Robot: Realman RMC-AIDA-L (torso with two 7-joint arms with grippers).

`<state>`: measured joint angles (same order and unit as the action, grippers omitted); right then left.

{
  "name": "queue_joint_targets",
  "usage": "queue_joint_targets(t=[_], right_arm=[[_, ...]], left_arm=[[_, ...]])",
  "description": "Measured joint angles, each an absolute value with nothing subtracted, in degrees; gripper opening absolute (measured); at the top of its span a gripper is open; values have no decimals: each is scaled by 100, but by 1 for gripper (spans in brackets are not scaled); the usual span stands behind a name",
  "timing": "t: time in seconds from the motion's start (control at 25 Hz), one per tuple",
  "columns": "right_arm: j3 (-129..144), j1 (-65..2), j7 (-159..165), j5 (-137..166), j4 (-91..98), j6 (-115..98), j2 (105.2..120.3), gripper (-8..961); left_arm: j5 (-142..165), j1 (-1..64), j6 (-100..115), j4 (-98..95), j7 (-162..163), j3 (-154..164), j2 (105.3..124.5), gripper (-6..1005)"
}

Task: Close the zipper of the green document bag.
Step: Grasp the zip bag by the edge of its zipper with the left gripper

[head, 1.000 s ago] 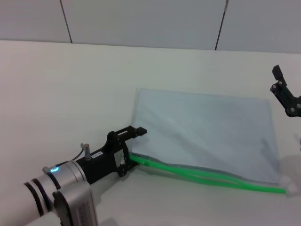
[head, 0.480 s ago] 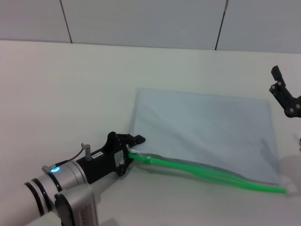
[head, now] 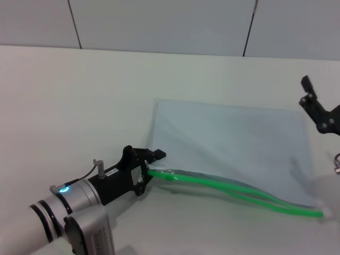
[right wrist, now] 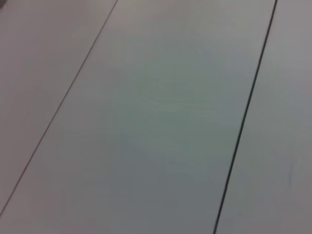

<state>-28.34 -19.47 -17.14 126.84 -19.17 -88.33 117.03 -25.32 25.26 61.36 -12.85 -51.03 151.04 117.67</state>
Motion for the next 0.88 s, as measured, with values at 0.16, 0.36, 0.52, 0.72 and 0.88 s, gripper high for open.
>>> queue_joint_targets(t=[0.16, 0.36, 0.52, 0.72, 0.88], right_arm=[[-2618, -2132, -1717, 12687, -1908, -8530, 11691, 880], [-2402, -2425, -1761, 12696, -1907, -7931, 11690, 880], [-2075, -2593, -1762, 12700, -1909, -7873, 11693, 880], [-1711, -2745, -1709, 12752, -1954, -7869, 11698, 880], [-1520, -2843, -1673, 13220, -1972, -7753, 11703, 877]], left_arm=[[-2544, 2515, 6136, -1312, -5160, 15104, 11764, 53], [-2630, 2528, 6153, -1351, -5194, 15106, 11767, 54], [-2663, 2548, 6130, -1422, -5331, 15102, 11764, 54], [-2729, 2551, 6107, -1423, -5359, 15099, 11756, 55], [-2839, 2528, 6109, -1445, -5310, 15099, 11750, 55]])
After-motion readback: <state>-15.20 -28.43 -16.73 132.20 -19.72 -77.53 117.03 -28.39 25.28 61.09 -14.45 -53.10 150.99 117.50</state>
